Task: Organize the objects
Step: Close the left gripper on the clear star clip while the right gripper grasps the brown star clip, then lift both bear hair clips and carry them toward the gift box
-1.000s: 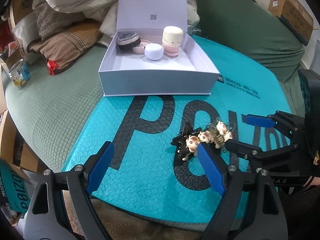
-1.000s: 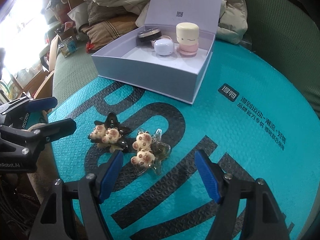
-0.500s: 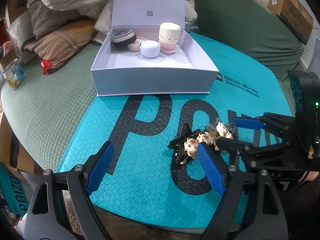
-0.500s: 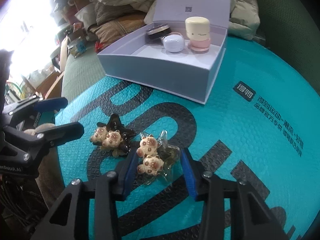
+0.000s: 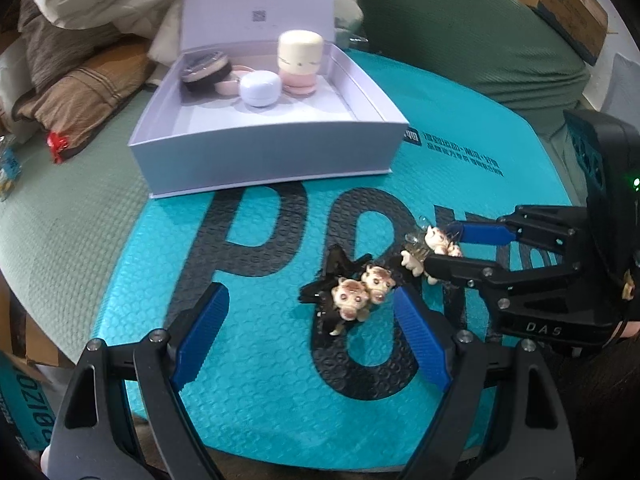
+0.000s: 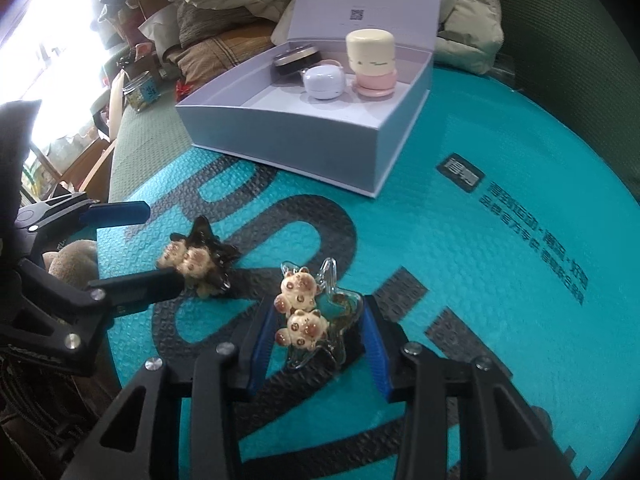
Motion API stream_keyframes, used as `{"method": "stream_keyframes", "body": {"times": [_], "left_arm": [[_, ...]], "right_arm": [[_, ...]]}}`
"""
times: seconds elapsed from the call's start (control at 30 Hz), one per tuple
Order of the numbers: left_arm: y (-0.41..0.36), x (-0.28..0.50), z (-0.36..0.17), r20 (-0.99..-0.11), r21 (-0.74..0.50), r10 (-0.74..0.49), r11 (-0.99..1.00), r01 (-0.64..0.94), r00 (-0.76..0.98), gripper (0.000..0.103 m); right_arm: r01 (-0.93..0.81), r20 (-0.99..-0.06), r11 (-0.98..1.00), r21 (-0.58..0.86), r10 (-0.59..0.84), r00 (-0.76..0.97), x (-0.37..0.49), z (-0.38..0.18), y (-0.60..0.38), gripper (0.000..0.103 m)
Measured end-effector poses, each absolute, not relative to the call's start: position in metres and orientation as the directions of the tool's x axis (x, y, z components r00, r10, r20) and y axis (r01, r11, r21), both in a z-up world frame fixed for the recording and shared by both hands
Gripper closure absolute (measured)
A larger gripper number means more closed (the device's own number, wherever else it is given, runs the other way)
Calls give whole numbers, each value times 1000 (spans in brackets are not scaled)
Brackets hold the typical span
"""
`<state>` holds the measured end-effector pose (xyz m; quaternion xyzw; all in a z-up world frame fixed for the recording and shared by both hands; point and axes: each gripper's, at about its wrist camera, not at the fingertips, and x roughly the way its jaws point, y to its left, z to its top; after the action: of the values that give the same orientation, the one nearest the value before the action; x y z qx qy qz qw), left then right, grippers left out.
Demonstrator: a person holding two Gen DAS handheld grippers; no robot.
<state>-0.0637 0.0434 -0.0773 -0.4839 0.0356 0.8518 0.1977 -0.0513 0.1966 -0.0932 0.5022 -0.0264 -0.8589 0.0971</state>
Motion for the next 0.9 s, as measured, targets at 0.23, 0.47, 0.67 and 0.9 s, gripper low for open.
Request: {"method": "stream_keyframes", "body": {"times": [0.23, 0.47, 0.67, 0.9], "left_arm": [[62, -66, -92, -854, -132, 314, -902, -411, -415, 19], [71, -69, -102, -864, -115, 302, -897, -426, -403, 19], [73, -70, -107, -863, -143, 329, -887, -440, -383, 22], [75, -70, -106, -853, -143, 344, -877, -459, -393, 42]], "right_arm": [[127, -864, -983, 130, -175, -472, -42, -94, 206, 61], [106, -871, -987, 124, -159, -464, -40, -98, 209, 57], [102, -881, -985, 137, -168, -443, -41, -108, 209, 54], [110, -874, -983, 145, -179, -451, -42, -108, 207, 55]]}}
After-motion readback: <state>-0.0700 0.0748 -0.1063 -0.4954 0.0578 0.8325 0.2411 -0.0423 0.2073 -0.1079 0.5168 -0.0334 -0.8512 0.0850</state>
